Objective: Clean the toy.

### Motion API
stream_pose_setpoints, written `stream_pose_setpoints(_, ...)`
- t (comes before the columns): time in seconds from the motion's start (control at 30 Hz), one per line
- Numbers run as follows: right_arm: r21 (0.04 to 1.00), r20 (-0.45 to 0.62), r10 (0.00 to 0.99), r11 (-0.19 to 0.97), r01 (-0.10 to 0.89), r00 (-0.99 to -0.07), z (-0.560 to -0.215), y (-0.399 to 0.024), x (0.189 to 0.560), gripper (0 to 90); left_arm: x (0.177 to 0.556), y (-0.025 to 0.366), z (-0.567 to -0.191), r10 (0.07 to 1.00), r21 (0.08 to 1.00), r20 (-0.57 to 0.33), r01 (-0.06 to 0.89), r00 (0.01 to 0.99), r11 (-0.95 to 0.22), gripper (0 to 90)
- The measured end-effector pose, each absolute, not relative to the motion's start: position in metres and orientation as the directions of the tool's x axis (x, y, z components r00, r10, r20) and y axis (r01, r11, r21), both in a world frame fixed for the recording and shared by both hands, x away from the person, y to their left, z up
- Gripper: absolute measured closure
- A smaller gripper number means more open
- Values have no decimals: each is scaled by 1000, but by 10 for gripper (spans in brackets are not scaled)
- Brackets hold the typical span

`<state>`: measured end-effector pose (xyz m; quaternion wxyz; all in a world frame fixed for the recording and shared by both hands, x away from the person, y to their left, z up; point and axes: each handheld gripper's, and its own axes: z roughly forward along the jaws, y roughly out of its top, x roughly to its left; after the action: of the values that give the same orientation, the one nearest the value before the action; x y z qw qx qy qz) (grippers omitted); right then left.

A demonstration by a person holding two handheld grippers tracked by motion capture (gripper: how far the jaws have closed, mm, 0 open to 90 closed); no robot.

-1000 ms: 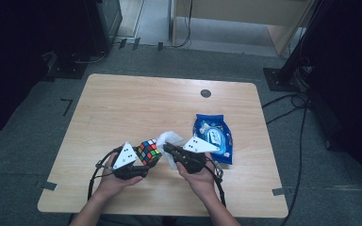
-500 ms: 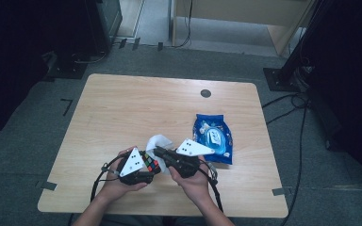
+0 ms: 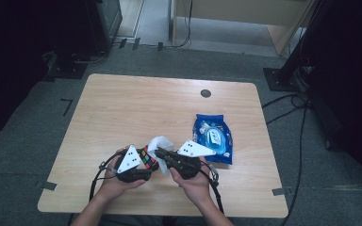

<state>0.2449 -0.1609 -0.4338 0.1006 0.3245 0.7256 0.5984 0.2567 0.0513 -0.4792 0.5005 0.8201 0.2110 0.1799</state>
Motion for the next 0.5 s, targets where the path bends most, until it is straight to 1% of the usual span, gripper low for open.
stream_pose_setpoints(0.07,937,240,588,67,342,-772,-431,-160,244,890,255,49,-478,513,898,89,154,854,-412,340)
stream_pose_setpoints(0.13,937,238,611,61,345,-755,-434,-163,248,888,253,50,-476,510,904,93,142,855,-404,340)
stream_pose_setpoints(0.2,931,248,641,50,362,-726,-439,-171,254,889,254,52,-475,512,906,86,146,855,-397,340)
stream_pose_setpoints(0.23,930,229,670,63,361,-706,-442,-175,257,889,255,56,-473,523,913,75,153,849,-378,340)
stream_pose_setpoints(0.3,915,240,707,63,398,-665,-451,-185,265,889,257,58,-472,527,916,70,154,847,-369,340)
stream_pose_setpoints(0.37,899,248,747,59,433,-617,-460,-194,271,890,261,66,-470,549,927,40,175,835,-333,340)
stream_pose_setpoints(0.4,899,248,747,59,433,-617,-460,-194,271,890,261,66,-470,549,927,40,175,835,-333,340)
stream_pose_setpoints(0.47,884,267,775,39,465,-573,-469,-205,278,887,265,69,-470,567,922,29,197,823,-334,340)
stream_pose_setpoints(0.5,885,260,783,40,463,-565,-470,-206,280,882,268,71,-472,580,917,19,217,815,-334,340)
